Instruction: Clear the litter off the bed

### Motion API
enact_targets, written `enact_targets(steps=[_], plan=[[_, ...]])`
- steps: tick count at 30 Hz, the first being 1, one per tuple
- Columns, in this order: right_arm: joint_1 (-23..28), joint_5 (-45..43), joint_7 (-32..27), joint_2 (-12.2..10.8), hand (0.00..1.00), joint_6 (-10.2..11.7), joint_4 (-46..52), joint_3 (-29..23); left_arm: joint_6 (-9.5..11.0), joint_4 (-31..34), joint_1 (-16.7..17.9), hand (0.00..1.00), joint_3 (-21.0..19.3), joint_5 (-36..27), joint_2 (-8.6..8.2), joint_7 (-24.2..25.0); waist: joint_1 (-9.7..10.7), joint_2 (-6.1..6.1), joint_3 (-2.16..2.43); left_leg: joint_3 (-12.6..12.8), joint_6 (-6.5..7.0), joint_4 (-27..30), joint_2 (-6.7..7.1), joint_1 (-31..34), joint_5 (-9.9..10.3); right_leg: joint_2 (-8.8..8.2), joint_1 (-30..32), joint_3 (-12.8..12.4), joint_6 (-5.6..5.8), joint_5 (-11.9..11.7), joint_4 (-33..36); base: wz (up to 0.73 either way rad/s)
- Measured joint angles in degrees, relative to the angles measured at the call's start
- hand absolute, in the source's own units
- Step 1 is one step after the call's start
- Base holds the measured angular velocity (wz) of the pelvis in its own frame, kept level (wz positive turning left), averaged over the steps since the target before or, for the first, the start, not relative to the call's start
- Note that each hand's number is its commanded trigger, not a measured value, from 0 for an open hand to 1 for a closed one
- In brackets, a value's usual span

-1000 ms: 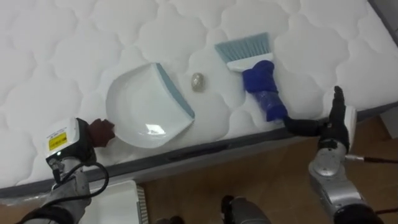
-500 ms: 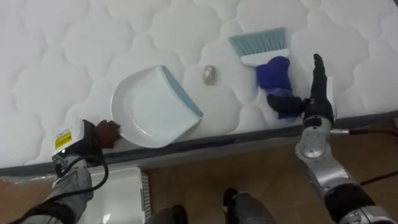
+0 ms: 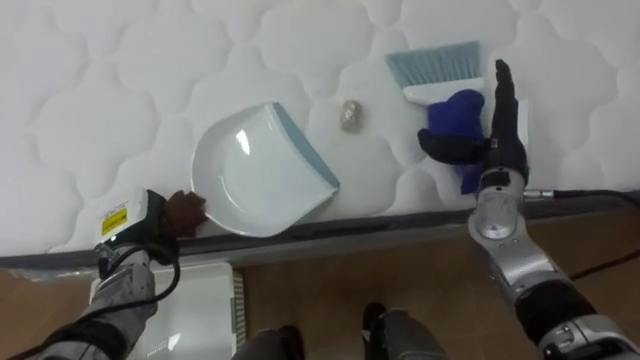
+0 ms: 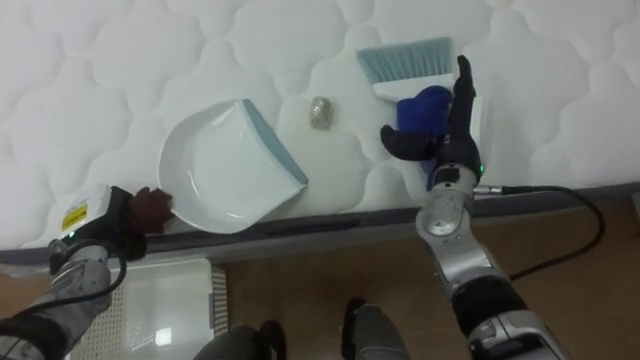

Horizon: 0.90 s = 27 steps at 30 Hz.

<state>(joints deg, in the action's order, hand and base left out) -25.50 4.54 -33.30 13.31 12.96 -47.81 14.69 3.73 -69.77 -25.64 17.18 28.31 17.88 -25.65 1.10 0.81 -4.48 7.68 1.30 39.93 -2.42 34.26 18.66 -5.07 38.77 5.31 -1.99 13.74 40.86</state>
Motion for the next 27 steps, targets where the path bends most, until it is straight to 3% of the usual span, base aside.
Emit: enact_targets(steps=[7, 12, 17, 20, 27], plan=[[-0.7, 1.3, 0.1, 0.3, 0.00, -0.8, -6.3, -0.1, 0.0, 0.2, -1.2, 1.00, 1.1, -0.1, 0.10, 0.5, -0.3, 0.06, -0.25, -0.1, 0.31, 1.4, -0.36, 1.4, 0.2, -0.05, 0.6, 0.6, 0.04, 0.0, 0.2, 0.03], [-2.7, 2.0, 1.8, 2.6, 0.00, -3.1, -10.3, -0.2, 0.0, 0.3, -2.5, 1.00, 2.3, -0.4, 0.87, 1.7, -0.4, -0.01, -0.32, -0.3, 0.60, 1.8, 0.70, 2.3, 0.3, -0.95, 1.9, 0.2, 0.62, 0.7, 2.1, 0.07], [-3.0, 1.9, 2.3, 4.4, 0.00, -3.1, -11.8, -0.1, -0.1, 1.0, -3.5, 1.00, 3.5, -0.1, 0.96, 1.8, -1.6, -0.53, -0.64, -0.2, 0.80, 2.3, 0.94, 3.2, 0.4, -1.00, 3.0, 0.1, 0.63, 0.9, 3.0, 0.02], [-4.2, 1.6, 2.4, 4.6, 0.00, -4.1, -12.8, -0.1, -0.1, 1.4, -3.6, 1.00, 3.5, -0.1, 0.96, 1.7, -1.6, -0.66, -0.75, -0.4, 0.94, 3.1, 0.98, 3.9, 0.5, -1.77, 3.8, 0.3, 0.44, 1.1, 4.0, 0.04], [-6.2, -0.7, 3.5, 4.6, 0.00, -4.5, -14.8, -0.1, -0.9, 1.8, -3.8, 1.00, 3.5, -0.2, 0.96, 2.7, -1.8, -1.00, -1.07, -0.3, 1.08, 4.0, 0.71, 4.6, 0.7, -1.74, 4.2, 0.7, 0.56, 1.3, 4.3, 0.00]])
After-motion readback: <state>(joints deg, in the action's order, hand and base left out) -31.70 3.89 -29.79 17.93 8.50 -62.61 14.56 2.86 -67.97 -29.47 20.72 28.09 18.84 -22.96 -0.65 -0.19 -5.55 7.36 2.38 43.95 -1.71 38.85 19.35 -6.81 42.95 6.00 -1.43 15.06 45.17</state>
